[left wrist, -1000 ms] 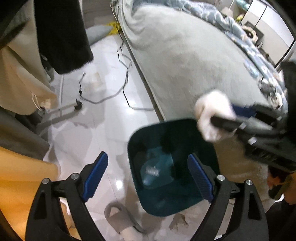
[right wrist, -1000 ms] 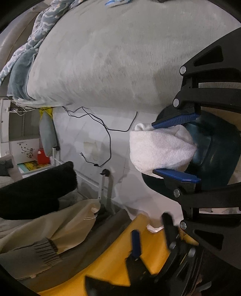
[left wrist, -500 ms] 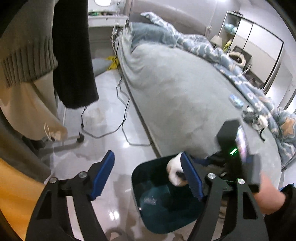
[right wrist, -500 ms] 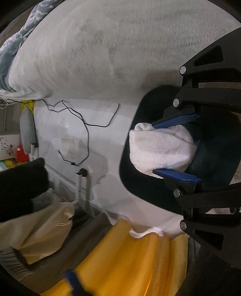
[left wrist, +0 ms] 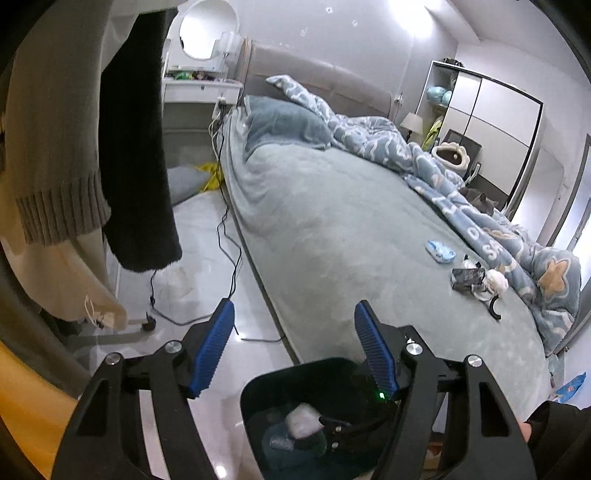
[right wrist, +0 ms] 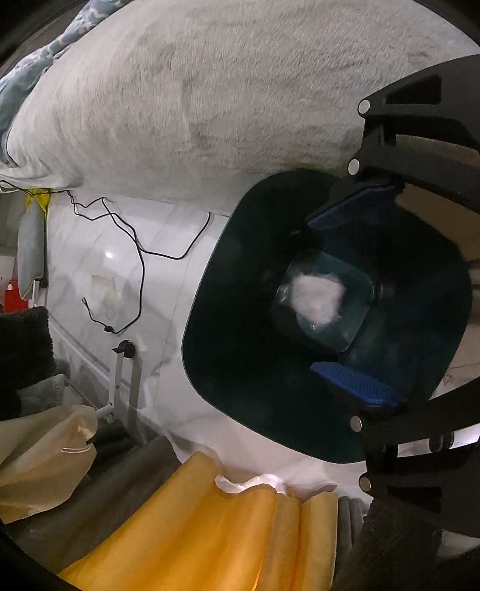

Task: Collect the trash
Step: 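Open the right tool to drop the white towel into the bin, then move both tools back over the bed toward the remaining items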

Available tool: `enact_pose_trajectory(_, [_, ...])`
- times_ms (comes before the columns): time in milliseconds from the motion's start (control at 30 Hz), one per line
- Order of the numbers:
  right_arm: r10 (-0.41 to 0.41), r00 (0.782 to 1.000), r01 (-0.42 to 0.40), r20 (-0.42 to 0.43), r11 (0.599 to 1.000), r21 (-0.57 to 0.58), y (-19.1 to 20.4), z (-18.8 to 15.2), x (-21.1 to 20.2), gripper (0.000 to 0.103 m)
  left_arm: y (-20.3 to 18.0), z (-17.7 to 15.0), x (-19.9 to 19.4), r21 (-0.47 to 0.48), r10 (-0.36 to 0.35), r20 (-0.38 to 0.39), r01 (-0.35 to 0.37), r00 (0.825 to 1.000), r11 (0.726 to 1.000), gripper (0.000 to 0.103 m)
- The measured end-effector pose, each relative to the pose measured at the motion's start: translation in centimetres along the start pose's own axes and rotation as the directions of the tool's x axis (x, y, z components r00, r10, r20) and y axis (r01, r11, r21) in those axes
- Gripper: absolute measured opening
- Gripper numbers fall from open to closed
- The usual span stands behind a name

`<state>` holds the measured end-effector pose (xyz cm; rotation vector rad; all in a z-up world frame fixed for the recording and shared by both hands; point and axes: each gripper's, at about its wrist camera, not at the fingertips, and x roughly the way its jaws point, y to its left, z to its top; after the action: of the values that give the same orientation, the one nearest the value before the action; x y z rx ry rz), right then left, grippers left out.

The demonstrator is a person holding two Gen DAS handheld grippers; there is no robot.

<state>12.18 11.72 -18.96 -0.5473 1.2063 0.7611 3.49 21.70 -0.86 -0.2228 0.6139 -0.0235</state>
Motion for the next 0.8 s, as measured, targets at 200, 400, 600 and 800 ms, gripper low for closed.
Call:
enact_pose_trajectory(200, [0.029, 0.998, -0.03, 0.054, 0.999, 0.016, -1.3, -0.6, -2.5, 0.078, -2.5, 0.8, -0.1, 0.047, 0.002, 0.047, -0.004, 0.999, 0.999, 0.07])
enact_pose_trajectory(400, [0.072, 0.985, -0.079, 0.157, 0.996, 0.034, -2.7, -1.0, -6.0, 0.08, -5.5, 1.5, 0.2, 0.079, -0.013, 0.086, 0.006, 0.996, 0.997, 0.071])
enact_pose_trajectory(600, [0.047, 0.967, -0.065, 0.249, 0.996, 0.066, -5.2, -2.0, -9.1, 0.082, -7.8, 1.8, 1.0, 0.08, -0.025, 0.1, 0.017, 0.995, 0.997, 0.072])
enact_pose_trajectory(800, [-0.008, 0.945, -0.034, 0.327, 0.992, 0.124, -8.2, -3.8, -11.4, 0.082, -9.9, 2.0, 1.9, 0.076, -0.052, 0.093, 0.045, 0.994, 0.996, 0.076])
